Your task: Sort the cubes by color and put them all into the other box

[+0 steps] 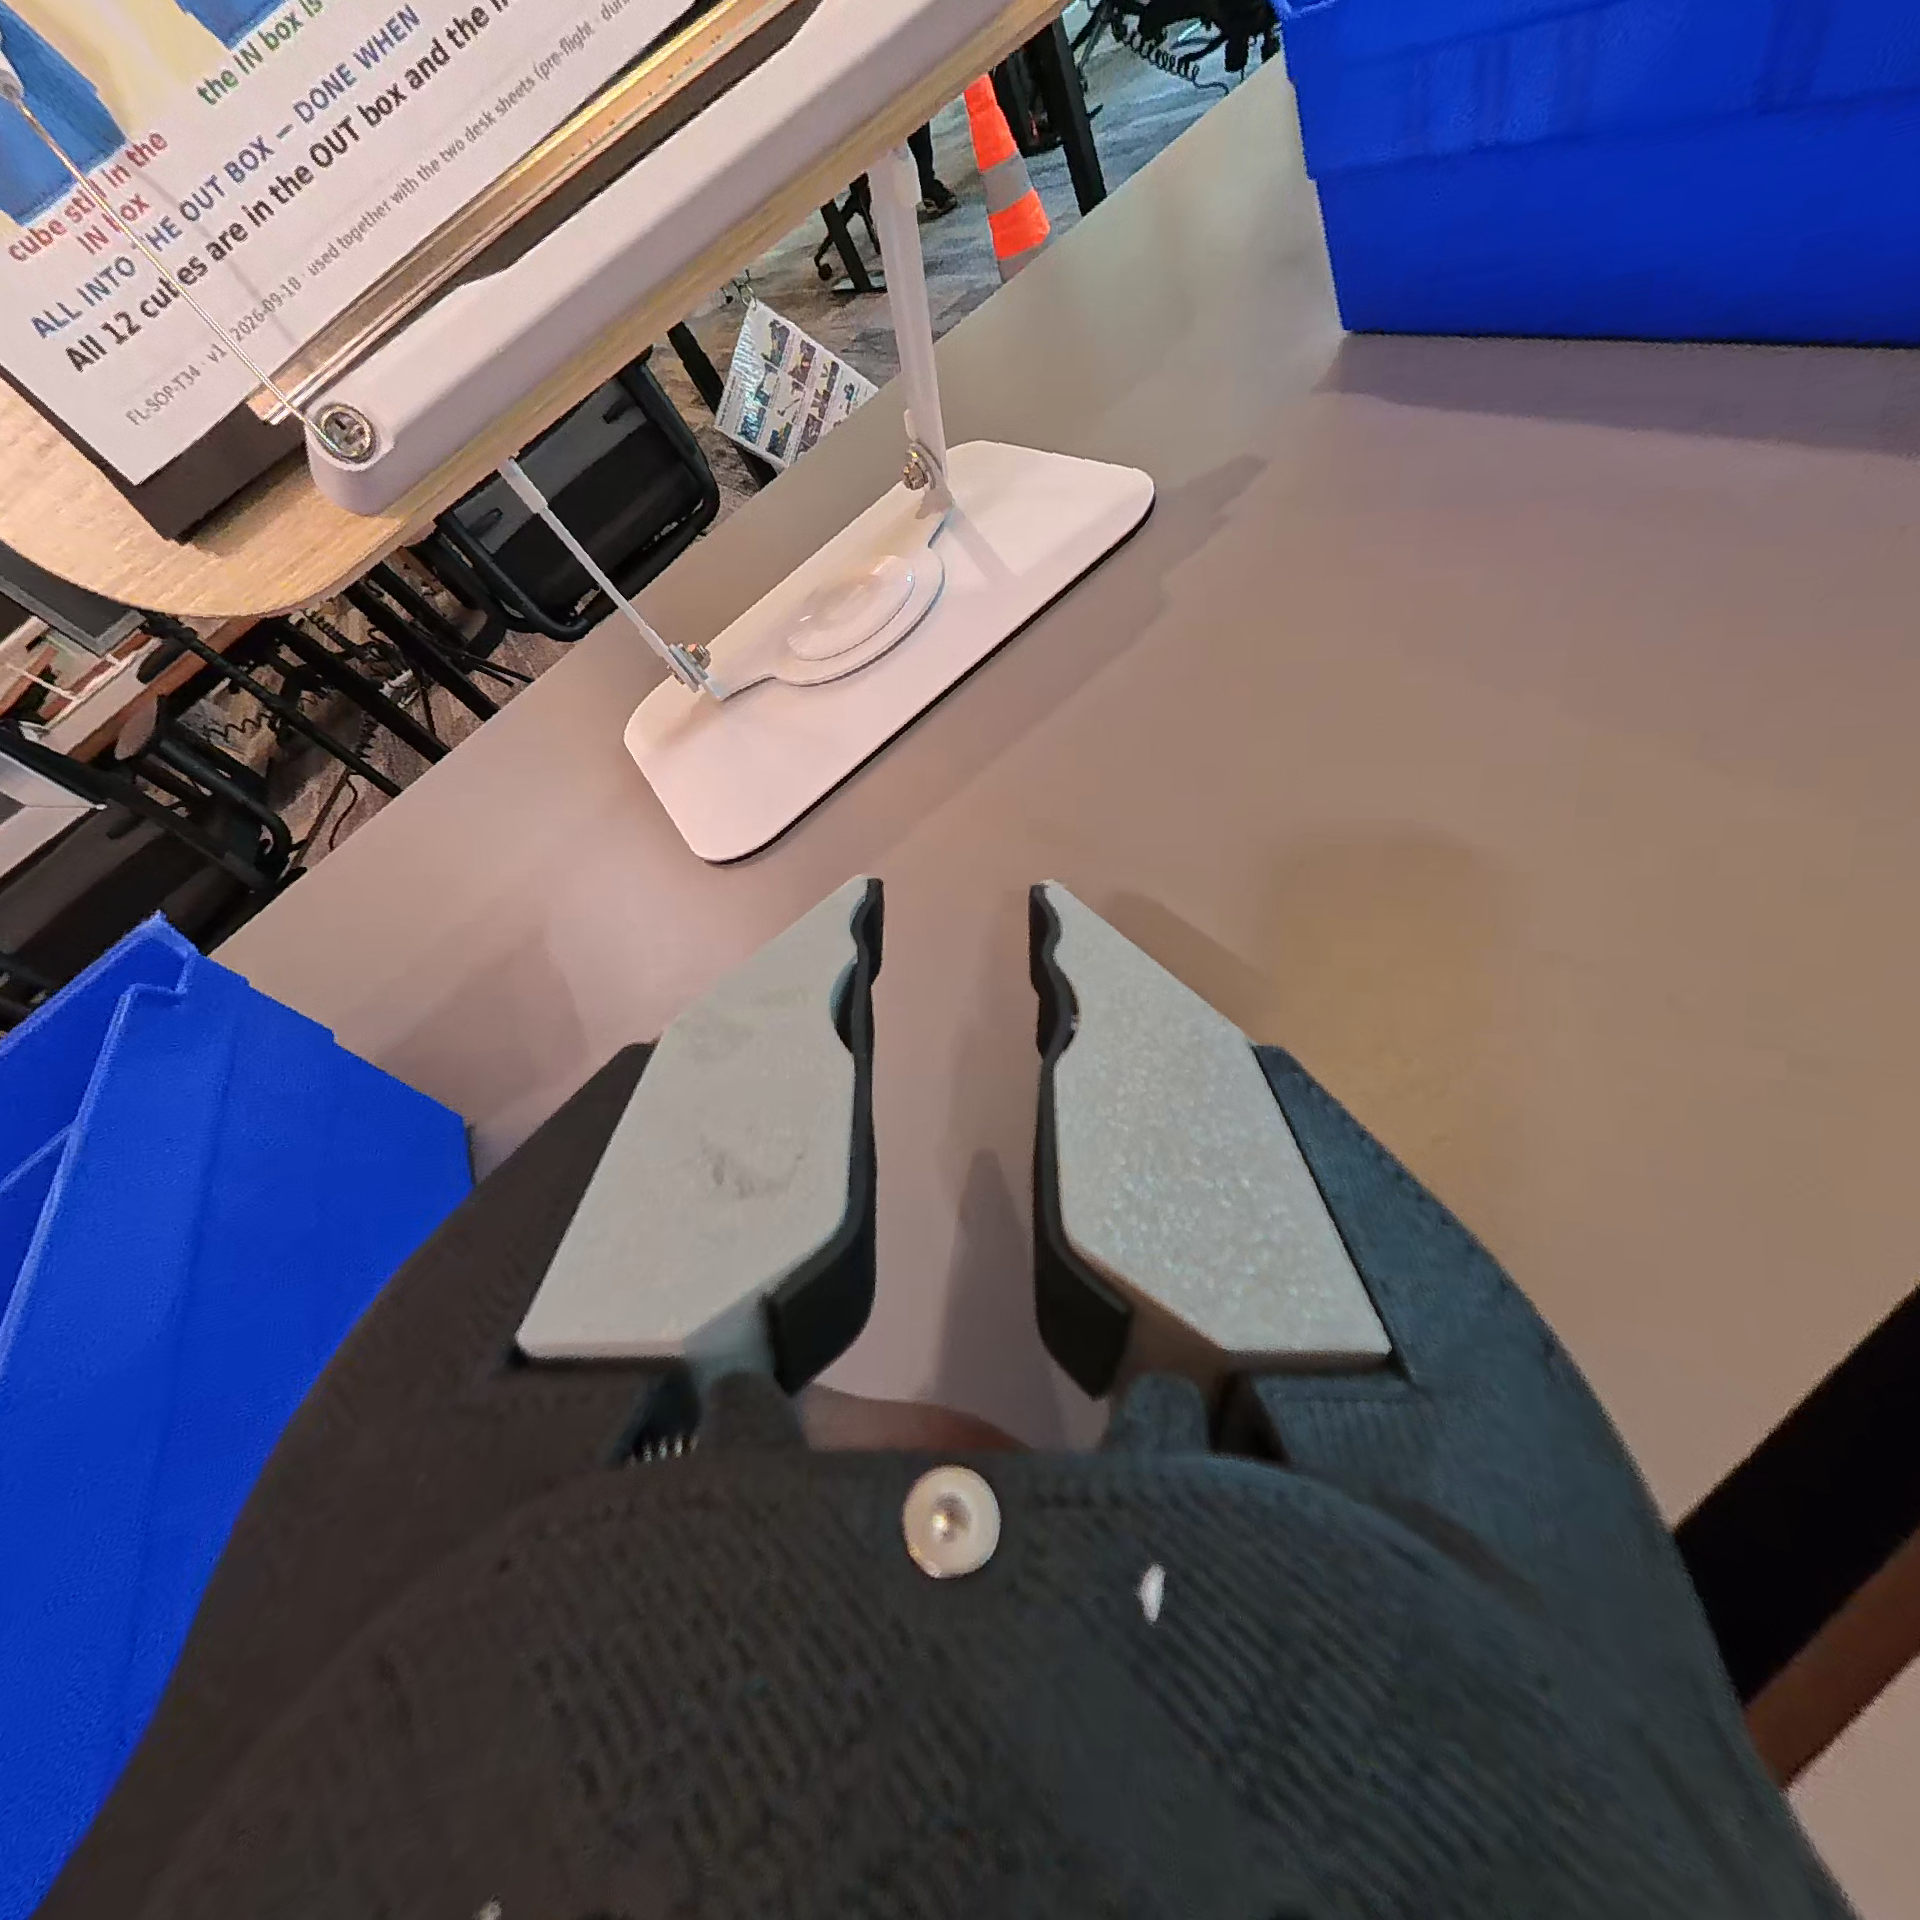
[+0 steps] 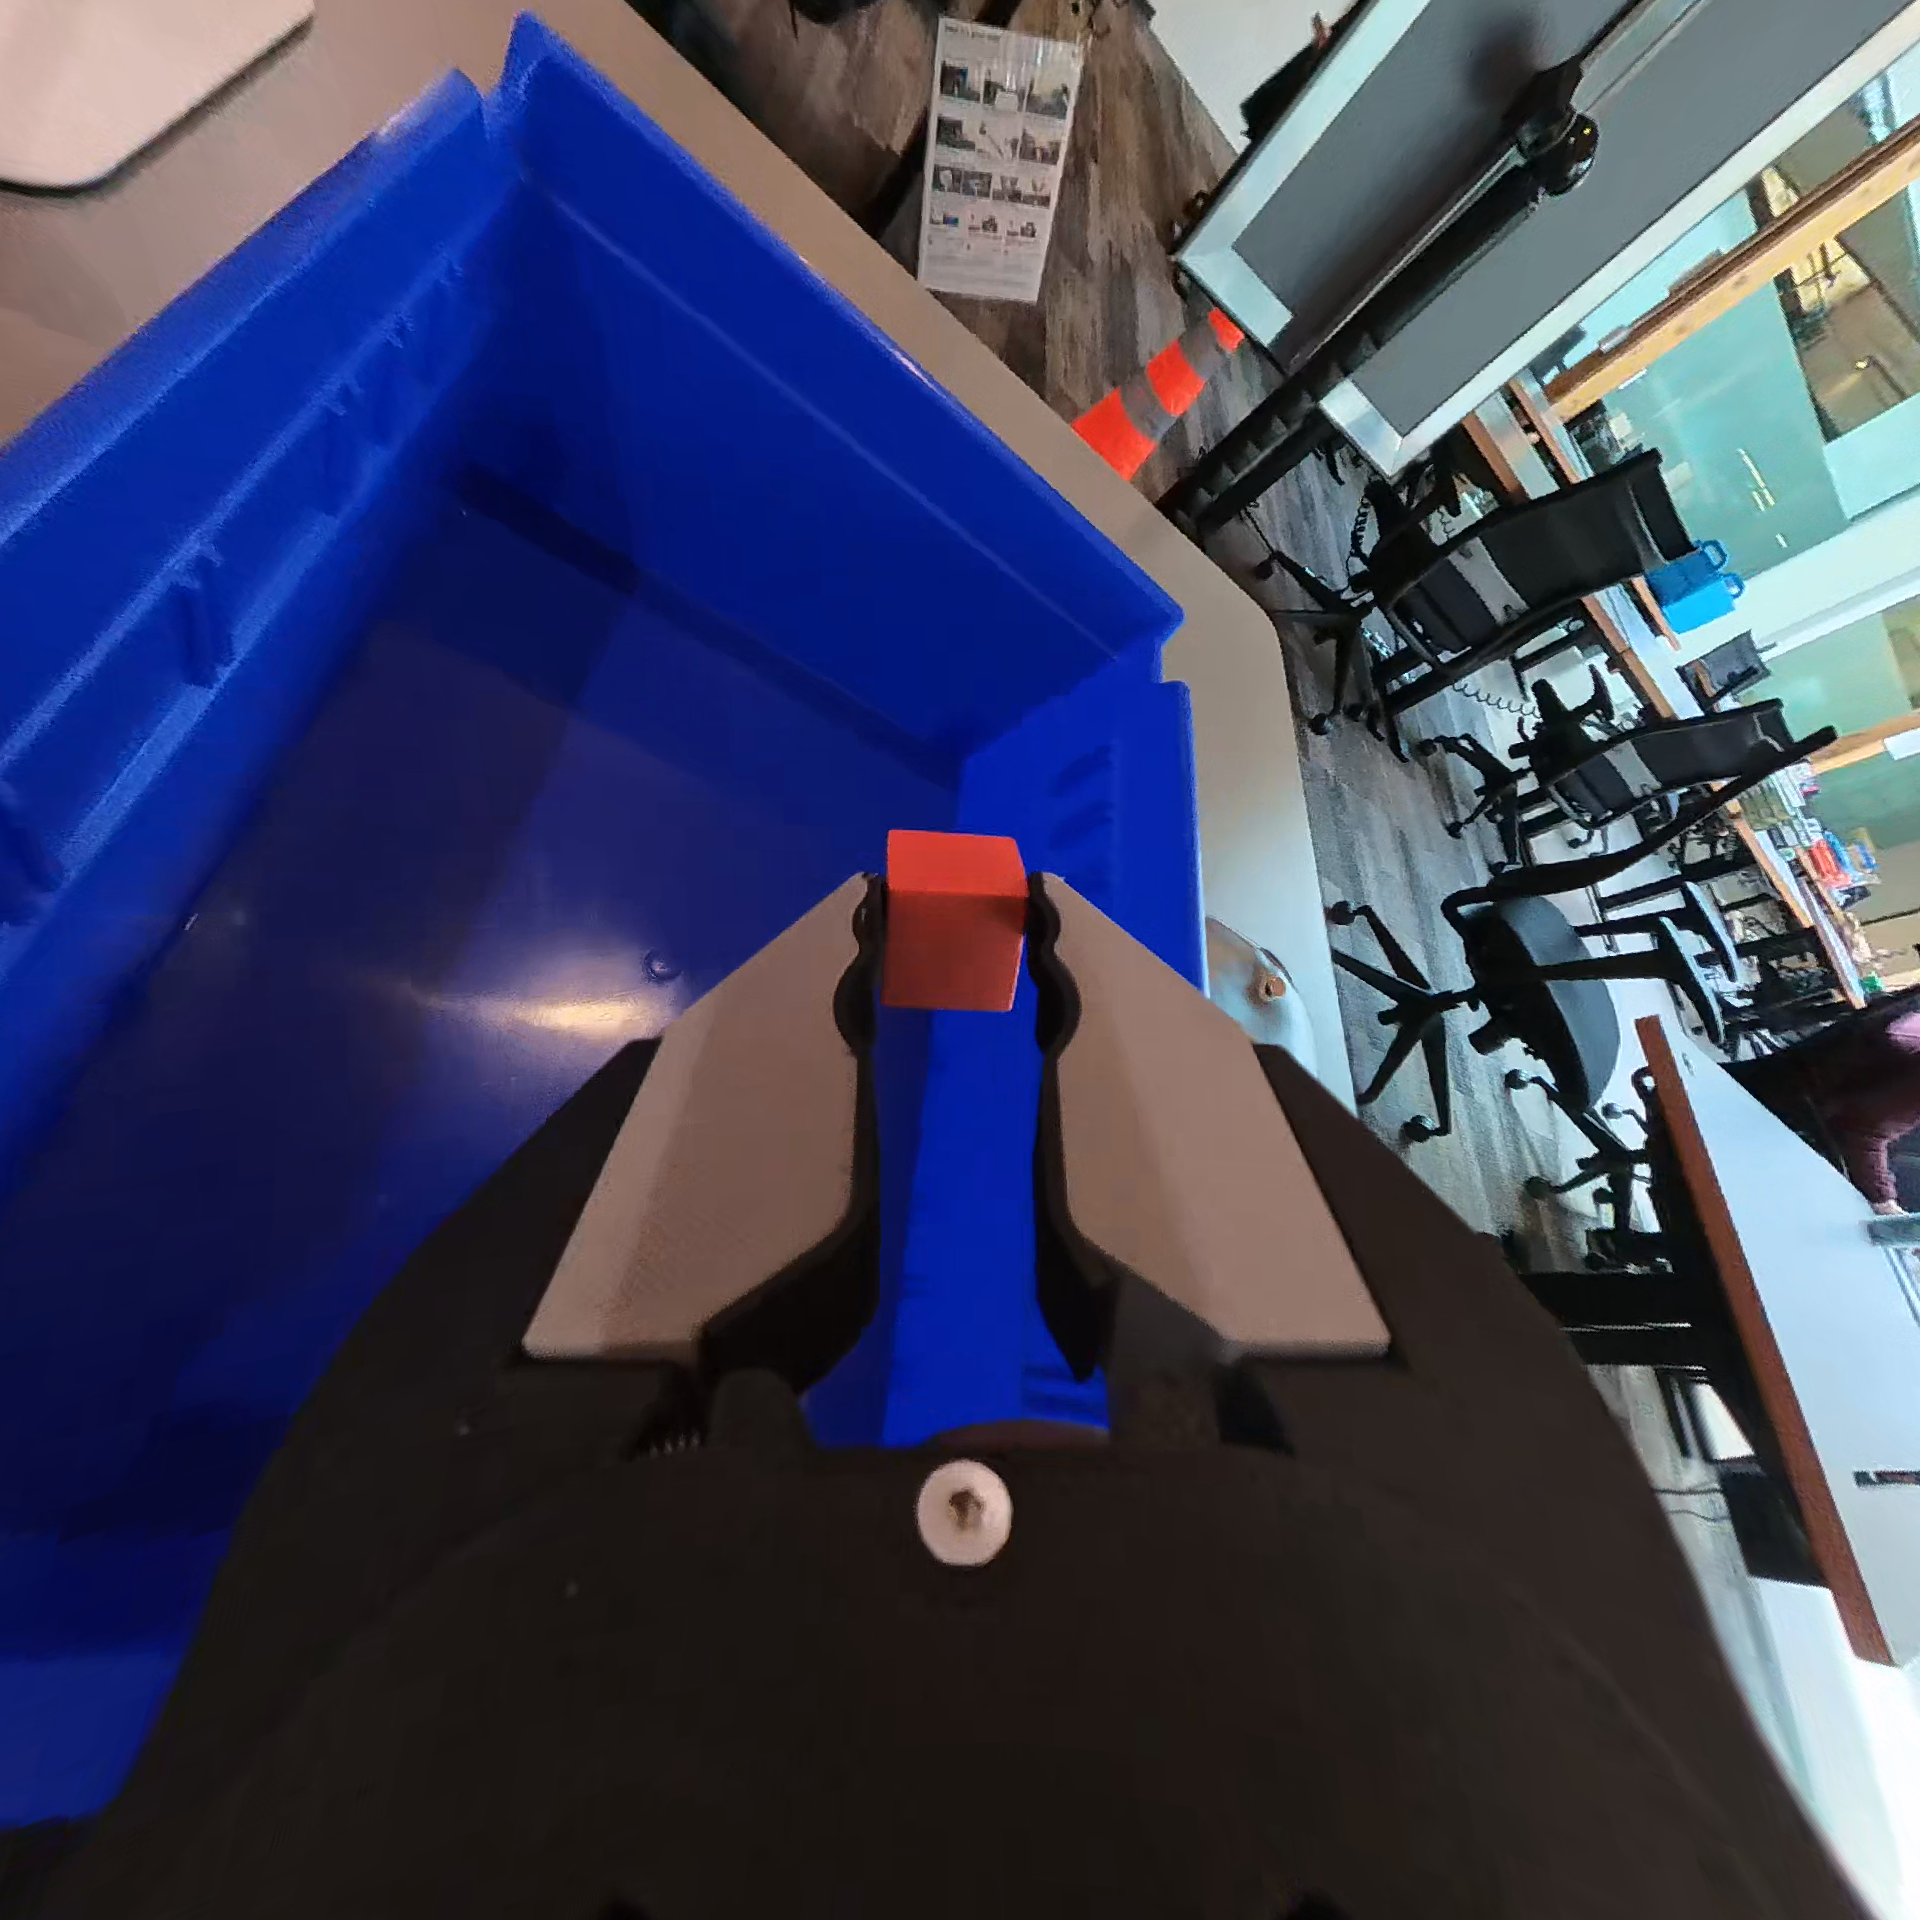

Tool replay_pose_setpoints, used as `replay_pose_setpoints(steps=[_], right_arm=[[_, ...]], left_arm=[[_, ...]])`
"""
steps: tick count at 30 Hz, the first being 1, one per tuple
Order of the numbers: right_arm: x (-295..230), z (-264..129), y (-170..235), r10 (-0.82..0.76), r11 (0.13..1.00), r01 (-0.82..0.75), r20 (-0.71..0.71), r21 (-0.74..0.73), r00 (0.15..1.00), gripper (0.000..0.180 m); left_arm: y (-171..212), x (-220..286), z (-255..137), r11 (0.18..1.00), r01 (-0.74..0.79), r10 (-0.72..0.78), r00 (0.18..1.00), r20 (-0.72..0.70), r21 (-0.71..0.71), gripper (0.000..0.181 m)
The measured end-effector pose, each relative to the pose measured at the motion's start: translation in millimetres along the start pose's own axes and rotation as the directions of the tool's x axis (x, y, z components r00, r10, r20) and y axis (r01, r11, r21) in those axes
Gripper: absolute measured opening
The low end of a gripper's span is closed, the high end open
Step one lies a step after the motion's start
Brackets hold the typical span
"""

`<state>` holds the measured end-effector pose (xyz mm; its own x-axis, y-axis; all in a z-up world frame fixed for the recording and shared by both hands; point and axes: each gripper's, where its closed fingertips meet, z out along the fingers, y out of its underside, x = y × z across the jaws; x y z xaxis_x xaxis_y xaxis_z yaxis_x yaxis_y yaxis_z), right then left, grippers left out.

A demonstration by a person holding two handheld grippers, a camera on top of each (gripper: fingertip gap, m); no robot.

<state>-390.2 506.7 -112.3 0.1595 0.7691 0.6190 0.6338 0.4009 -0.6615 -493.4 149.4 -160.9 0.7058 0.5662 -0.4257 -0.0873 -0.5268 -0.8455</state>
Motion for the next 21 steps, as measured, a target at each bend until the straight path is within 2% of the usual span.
replay_pose_setpoints(steps=[6,10,13,14,15,16,18,21], right_arm=[[0,-3,5,0.066,0.994,-0.059,-0.074,0.087,0.995,0.024],[-11,11,17,0.028,1.000,-0.028,-0.023,-0.005,0.999,0.024],[-20,26,44,0.019,0.988,-0.016,0.022,-0.151,1.000,0.026],[-16,29,52,-0.018,0.980,0.017,-0.007,-0.199,1.000,0.027],[-9,31,55,-0.059,0.976,0.044,-0.065,-0.215,0.996,0.035],[-2,31,53,-0.090,0.978,0.064,-0.120,-0.200,0.989,0.043],[8,25,42,-0.107,0.989,0.083,-0.207,-0.122,0.972,0.039],[17,16,33,-0.041,0.999,0.035,-0.254,-0.027,0.966,0.032]], left_arm=[[0,0,0,1.000,0.005,-0.005,1.000,-0.002,0.001,0.026],[0,0,0,1.000,0.014,-0.014,1.000,-0.008,0.001,0.026],[1,1,1,1.000,-0.001,0.001,1.000,-0.005,-0.006,0.027],[1,1,1,1.000,-0.002,0.002,1.000,-0.004,-0.007,0.027],[1,2,1,1.000,-0.002,0.002,1.000,-0.005,-0.008,0.027],[1,2,1,1.000,-0.001,0.001,1.000,-0.006,-0.010,0.027],[2,2,2,1.000,0.000,0.000,1.000,-0.007,-0.013,0.027],[2,2,2,1.000,-0.003,0.003,1.000,-0.006,-0.013,0.027]])
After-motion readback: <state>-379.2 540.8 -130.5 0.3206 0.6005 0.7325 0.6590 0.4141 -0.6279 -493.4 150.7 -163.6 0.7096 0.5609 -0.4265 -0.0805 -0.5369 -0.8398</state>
